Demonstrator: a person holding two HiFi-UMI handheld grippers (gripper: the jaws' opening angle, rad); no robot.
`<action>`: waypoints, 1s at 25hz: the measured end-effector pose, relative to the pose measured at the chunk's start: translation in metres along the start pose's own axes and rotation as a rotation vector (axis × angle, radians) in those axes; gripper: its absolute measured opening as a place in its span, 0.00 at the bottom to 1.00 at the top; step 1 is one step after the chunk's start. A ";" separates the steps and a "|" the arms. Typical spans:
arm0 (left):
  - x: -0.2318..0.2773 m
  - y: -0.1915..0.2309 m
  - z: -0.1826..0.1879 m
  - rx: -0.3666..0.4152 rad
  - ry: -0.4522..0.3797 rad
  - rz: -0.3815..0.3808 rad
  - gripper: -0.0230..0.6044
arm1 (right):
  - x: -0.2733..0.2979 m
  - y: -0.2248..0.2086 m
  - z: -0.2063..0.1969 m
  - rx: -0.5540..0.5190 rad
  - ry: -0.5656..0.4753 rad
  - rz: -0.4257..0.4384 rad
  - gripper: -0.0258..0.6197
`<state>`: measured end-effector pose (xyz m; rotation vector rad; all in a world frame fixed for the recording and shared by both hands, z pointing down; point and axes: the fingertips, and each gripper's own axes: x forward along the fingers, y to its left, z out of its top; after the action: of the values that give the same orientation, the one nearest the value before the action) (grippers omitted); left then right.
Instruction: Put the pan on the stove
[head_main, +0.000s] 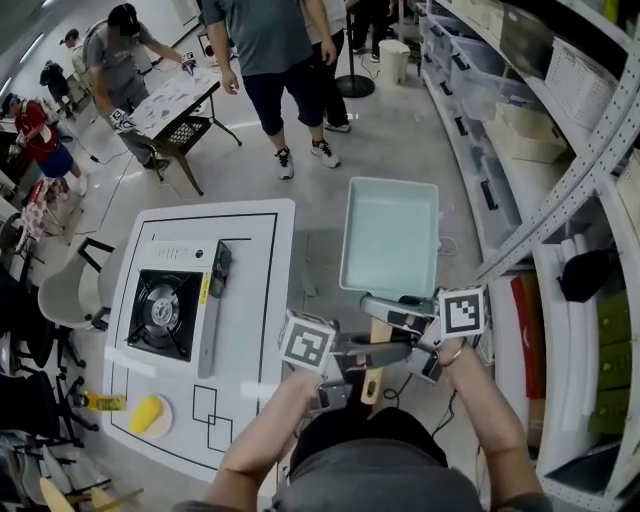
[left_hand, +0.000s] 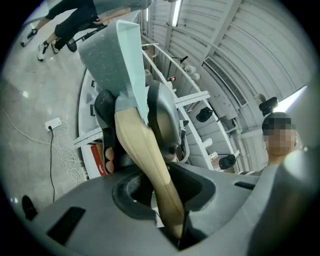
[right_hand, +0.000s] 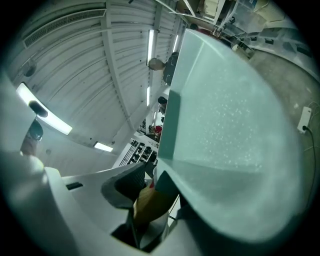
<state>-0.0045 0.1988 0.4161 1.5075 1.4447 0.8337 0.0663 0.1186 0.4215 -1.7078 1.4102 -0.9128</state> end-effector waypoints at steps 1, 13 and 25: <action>-0.002 0.004 0.007 -0.005 -0.002 -0.001 0.17 | 0.004 -0.003 0.006 -0.001 0.004 0.000 0.34; -0.007 0.036 0.085 0.024 -0.077 0.027 0.17 | 0.037 -0.032 0.071 -0.011 0.087 0.057 0.34; -0.039 0.062 0.178 0.043 -0.377 0.145 0.17 | 0.101 -0.052 0.121 -0.014 0.359 0.186 0.34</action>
<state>0.1780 0.1392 0.4047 1.7106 1.0918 0.5650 0.2116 0.0371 0.4159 -1.4396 1.7788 -1.1448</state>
